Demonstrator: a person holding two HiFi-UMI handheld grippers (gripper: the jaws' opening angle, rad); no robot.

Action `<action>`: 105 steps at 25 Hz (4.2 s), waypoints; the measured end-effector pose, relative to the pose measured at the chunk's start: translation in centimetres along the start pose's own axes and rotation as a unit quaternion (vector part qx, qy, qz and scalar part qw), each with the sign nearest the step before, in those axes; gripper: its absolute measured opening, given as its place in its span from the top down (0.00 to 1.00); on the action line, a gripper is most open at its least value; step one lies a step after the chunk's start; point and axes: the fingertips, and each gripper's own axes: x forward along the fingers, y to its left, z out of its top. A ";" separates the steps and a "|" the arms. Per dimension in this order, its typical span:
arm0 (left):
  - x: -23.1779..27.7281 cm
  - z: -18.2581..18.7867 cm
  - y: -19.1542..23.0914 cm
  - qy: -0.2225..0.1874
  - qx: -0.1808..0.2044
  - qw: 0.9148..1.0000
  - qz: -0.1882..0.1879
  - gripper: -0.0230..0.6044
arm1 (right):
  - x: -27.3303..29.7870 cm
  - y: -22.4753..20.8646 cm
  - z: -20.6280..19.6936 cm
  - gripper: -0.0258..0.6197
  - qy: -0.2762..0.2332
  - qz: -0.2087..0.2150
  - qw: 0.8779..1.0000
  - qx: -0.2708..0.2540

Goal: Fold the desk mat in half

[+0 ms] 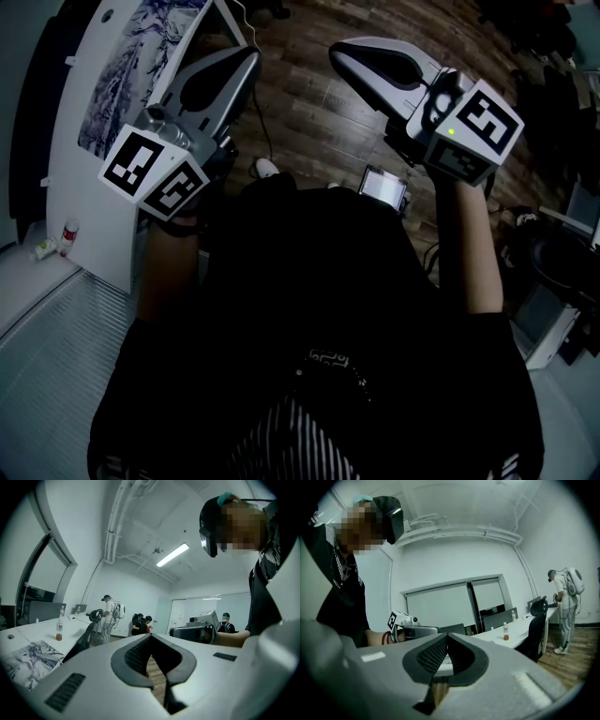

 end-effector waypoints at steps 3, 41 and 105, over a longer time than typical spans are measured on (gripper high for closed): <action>-1.9 0.3 2.8 0.000 -0.006 1.000 0.003 0.95 | 3.1 0.3 0.4 0.95 0.007 0.000 1.000 0.002; -12.9 1.6 23.9 -0.042 -0.044 0.991 0.117 0.95 | 27.9 -2.6 1.3 0.95 0.055 0.113 0.992 -0.012; -7.6 10.2 50.6 -0.066 -0.063 0.985 0.149 0.95 | 49.4 -29.2 6.4 0.95 0.119 0.079 0.989 0.020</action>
